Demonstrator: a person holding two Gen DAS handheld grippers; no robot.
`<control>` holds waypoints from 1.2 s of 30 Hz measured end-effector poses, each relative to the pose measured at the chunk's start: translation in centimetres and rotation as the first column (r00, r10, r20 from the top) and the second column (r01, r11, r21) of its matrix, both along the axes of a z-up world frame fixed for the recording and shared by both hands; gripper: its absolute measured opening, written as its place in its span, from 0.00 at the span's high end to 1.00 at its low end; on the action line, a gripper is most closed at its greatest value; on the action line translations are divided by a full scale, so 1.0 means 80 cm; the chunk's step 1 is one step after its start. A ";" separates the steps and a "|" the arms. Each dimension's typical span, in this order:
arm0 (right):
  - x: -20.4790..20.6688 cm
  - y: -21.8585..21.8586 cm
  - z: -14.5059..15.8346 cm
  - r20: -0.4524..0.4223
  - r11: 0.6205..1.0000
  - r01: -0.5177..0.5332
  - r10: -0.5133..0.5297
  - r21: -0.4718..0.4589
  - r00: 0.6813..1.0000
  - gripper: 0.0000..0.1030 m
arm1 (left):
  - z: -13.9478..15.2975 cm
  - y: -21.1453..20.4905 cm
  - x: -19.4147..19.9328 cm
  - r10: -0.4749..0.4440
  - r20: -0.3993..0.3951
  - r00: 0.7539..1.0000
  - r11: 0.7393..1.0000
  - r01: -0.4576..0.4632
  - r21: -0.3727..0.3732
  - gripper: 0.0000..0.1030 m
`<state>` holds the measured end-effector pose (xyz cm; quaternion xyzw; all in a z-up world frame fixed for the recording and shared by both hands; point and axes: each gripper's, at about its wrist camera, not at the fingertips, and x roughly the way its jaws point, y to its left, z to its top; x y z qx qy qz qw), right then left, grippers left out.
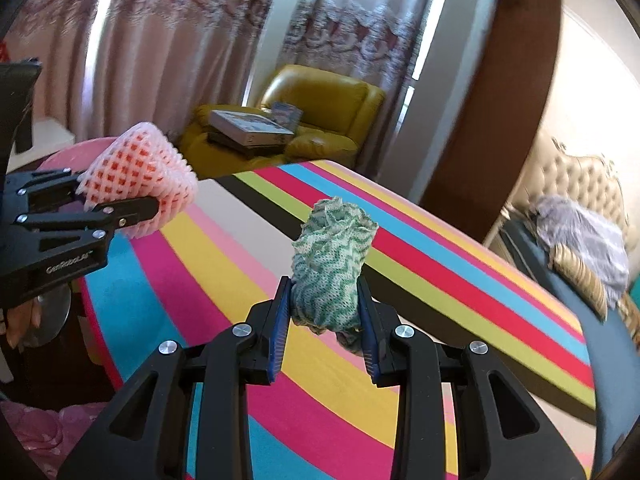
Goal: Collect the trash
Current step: 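Carry the pink foam net and green cloth to the pink wastebasket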
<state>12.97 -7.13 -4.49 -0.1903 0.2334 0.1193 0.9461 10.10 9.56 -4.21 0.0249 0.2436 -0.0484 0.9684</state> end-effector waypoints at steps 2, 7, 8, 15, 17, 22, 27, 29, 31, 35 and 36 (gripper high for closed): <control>-0.001 0.016 0.004 0.011 0.999 -0.029 0.029 -0.021 1.000 0.69 | 0.002 0.012 -0.004 0.019 0.008 1.000 1.000 -0.019 -0.003 0.67; -0.002 0.049 0.009 0.021 0.995 -0.086 0.087 -0.052 0.996 0.70 | 0.008 0.042 -0.012 0.071 0.029 0.997 0.997 -0.070 -0.013 0.67; -0.001 0.056 0.010 0.022 0.994 -0.099 0.100 -0.054 0.995 0.69 | 0.009 0.047 -0.013 0.080 0.032 0.996 0.997 -0.079 -0.013 0.67; 0.010 0.079 0.014 -0.023 0.983 -0.182 0.182 0.014 0.983 0.70 | 0.017 0.095 -0.016 0.154 0.038 0.987 0.987 -0.152 -0.043 0.67; 0.012 0.085 0.014 -0.039 0.977 -0.209 0.210 0.038 0.977 0.70 | 0.019 0.110 -0.020 0.173 0.038 0.984 0.984 -0.171 -0.048 0.67; 0.022 0.105 0.009 -0.095 0.960 -0.268 0.276 0.086 0.957 0.69 | 0.025 0.149 -0.033 0.225 0.042 0.973 0.974 -0.223 -0.049 0.67; 0.028 0.132 0.002 -0.155 0.938 -0.319 0.339 0.138 0.928 0.69 | 0.026 0.185 -0.047 0.273 0.040 0.961 0.961 -0.271 -0.049 0.67; 0.032 0.146 0.005 -0.170 0.924 -0.347 0.373 0.163 0.912 0.69 | 0.026 0.205 -0.053 0.305 0.037 0.952 0.951 -0.303 -0.060 0.67; 0.035 0.162 0.008 -0.176 0.912 -0.370 0.399 0.175 0.900 0.69 | 0.027 0.224 -0.057 0.333 0.028 0.942 0.941 -0.331 -0.073 0.67; 0.046 0.194 0.018 -0.173 0.892 -0.411 0.442 0.189 0.880 0.69 | 0.028 0.259 -0.060 0.372 0.007 0.928 0.924 -0.369 -0.101 0.66; 0.048 0.202 0.020 -0.172 0.887 -0.419 0.451 0.192 0.876 0.69 | 0.028 0.265 -0.060 0.377 0.007 0.926 0.921 -0.375 -0.102 0.66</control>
